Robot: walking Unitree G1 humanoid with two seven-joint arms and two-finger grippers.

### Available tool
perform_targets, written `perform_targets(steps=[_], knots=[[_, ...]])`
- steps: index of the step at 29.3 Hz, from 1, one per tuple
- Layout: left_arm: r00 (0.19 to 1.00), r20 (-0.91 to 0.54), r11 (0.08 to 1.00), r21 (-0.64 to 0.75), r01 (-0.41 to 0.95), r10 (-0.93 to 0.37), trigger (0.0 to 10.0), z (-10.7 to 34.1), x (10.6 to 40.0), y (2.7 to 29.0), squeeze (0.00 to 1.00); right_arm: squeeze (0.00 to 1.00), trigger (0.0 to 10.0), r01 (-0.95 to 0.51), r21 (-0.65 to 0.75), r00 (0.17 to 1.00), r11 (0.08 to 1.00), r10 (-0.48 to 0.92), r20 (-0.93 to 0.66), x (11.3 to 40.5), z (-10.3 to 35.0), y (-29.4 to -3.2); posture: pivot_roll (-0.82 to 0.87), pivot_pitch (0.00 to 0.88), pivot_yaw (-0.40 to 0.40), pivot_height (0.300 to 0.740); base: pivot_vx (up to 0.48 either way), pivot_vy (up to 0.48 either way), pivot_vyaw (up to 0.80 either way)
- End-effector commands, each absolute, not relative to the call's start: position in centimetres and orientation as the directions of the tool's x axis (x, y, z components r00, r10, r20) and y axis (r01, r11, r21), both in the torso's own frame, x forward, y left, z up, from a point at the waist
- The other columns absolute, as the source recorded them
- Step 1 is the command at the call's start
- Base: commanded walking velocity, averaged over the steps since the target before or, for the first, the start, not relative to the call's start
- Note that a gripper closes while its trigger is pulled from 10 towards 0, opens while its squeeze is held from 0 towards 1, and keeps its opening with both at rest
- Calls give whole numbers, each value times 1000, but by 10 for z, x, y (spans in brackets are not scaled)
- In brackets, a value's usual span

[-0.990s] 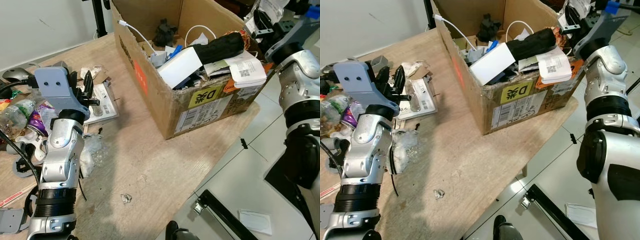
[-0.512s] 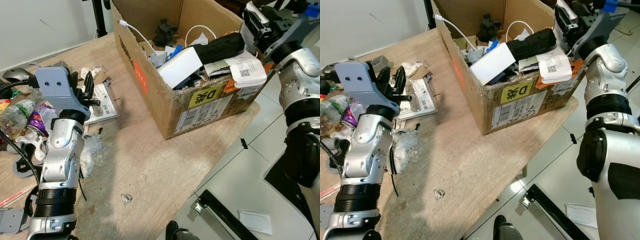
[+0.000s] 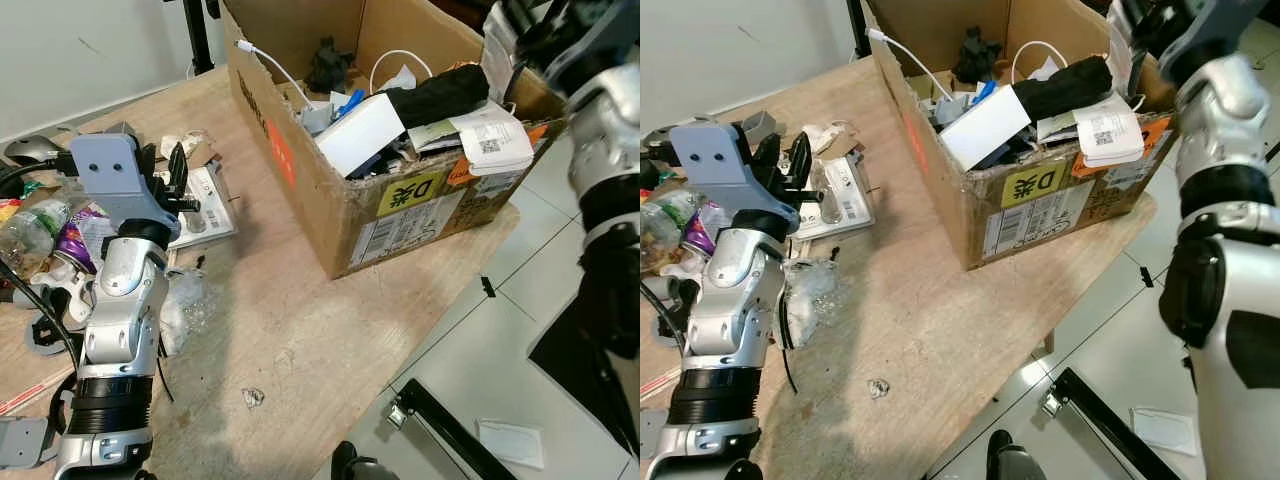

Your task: Picking trash to rubbish bin

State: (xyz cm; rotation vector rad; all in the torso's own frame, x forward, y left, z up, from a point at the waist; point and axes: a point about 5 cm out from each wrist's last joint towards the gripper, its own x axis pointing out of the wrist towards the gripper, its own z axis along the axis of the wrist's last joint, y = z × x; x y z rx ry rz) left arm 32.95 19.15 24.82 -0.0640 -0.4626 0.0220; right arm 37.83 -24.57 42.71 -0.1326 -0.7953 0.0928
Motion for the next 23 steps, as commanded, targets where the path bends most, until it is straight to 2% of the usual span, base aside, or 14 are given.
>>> perform_targets(steps=[1,2,5,7,8,9,10,11,12,13,14,15,17,23], knots=[[896,442,998,-60,-16,41,10000,246,329,194,0,0,10000,-10,-153,649,988,123,751,372,438,-247,82,222,0,740,0,0,0],[896,442,998,-61,-17,43,10000,246,329,194,0,0,10000,-33,-152,609,988,141,781,369,445,-242,82,217,0,740,0,0,0],[896,442,998,-61,-19,44,10000,246,329,194,0,0,10000,-76,-152,581,985,168,796,368,449,-236,82,217,0,740,0,0,0],[901,431,998,-57,-33,55,10000,245,330,196,0,0,10000,-292,-206,569,934,343,747,376,444,-207,79,205,2,740,0,0,0],[901,431,998,-57,-33,55,10000,245,330,196,0,0,10000,-292,-206,569,934,343,747,376,444,-207,79,205,2,740,0,0,0],[907,415,998,-52,-47,65,10000,243,331,198,0,0,10000,-401,-270,563,876,468,681,382,434,-185,75,201,0,740,0,0,0],[907,415,998,-52,-47,65,10000,243,331,198,0,0,10000,-401,-270,563,876,468,681,382,434,-185,75,201,0,740,0,0,0],[911,404,997,-39,-74,83,10000,241,332,201,0,0,10000,-512,-334,543,792,599,589,387,416,-159,75,201,0,740,0,0,0],[911,404,997,-39,-74,83,10000,241,332,201,0,0,10000,-512,-334,543,792,599,589,387,416,-159,75,201,0,740,0,0,0],[913,393,994,-18,-110,108,10000,239,334,204,0,0,10000,-637,-292,515,714,676,528,392,389,-127,64,189,-8,740,0,0,0],[913,393,994,-18,-110,108,10000,239,334,204,0,0,10000,-637,-292,515,714,676,528,392,389,-127,64,189,-8,740,0,0,0],[912,390,991,-6,-134,125,10000,238,334,206,0,0,10000,-712,-230,500,664,709,497,392,367,-104,67,187,-9,740,0,0,0],[898,413,985,8,-172,154,10000,242,332,211,0,0,10000,-748,-154,515,646,711,479,390,333,-73,80,181,-13,740,0,0,0],[872,443,974,-11,-225,207,10000,248,328,223,0,0,10000,-712,-131,540,690,657,527,389,331,-64,84,174,-16,740,0,0,0]])
